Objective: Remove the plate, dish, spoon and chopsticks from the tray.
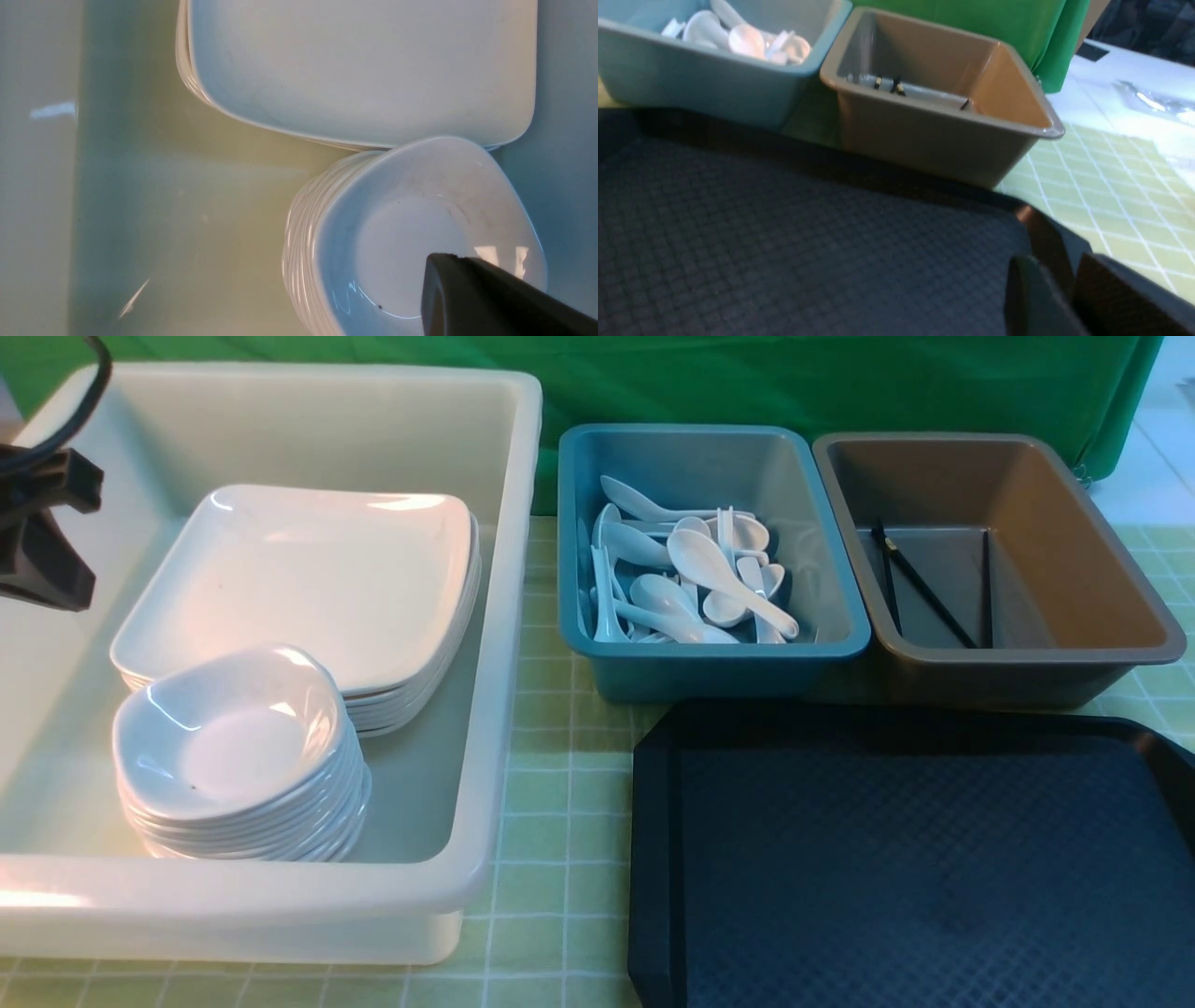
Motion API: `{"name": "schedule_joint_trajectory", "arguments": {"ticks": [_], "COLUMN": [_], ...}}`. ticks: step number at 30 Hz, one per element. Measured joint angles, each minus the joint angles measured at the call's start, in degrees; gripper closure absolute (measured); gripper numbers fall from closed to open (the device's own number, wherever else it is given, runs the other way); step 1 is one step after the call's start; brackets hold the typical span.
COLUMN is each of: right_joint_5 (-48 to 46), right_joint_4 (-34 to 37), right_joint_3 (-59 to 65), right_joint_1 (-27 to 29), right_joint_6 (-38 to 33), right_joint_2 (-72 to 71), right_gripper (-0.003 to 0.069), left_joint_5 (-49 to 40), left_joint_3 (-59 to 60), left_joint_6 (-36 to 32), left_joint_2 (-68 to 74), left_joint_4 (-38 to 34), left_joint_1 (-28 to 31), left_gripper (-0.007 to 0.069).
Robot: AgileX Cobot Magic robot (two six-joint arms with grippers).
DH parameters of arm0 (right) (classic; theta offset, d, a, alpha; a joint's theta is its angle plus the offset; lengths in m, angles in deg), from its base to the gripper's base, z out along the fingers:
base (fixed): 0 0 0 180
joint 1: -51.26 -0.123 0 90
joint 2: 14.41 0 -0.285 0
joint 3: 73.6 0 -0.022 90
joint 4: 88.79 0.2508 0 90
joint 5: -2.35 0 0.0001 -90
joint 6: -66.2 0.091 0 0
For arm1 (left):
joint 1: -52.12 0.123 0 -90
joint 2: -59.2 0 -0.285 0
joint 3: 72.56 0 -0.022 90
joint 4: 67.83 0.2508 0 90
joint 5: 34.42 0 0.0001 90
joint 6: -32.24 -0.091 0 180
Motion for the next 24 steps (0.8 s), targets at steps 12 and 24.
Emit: {"name": "schedule_joint_trajectory", "arguments": {"ticks": [12,24], "right_joint_5": [-0.4,-0.5], "right_joint_4": [0.0,0.0], "right_joint_3": [0.0,0.0], "right_joint_1": [0.0,0.0], "right_joint_6": [0.0,0.0], "right_joint_2": [0.0,0.0], "right_gripper": [0.0490,0.0451], "left_joint_5": [-3.6,-4.5], "left_joint_3": [0.0,5.0], "left_joint_6": [-0.8,-3.3], "left_joint_2": [-1.3,-18.0], "left_joint_4": [-3.7,-16.3], "left_joint_1": [0.0,0.0], "left_gripper": [0.0634,0.0634]}}
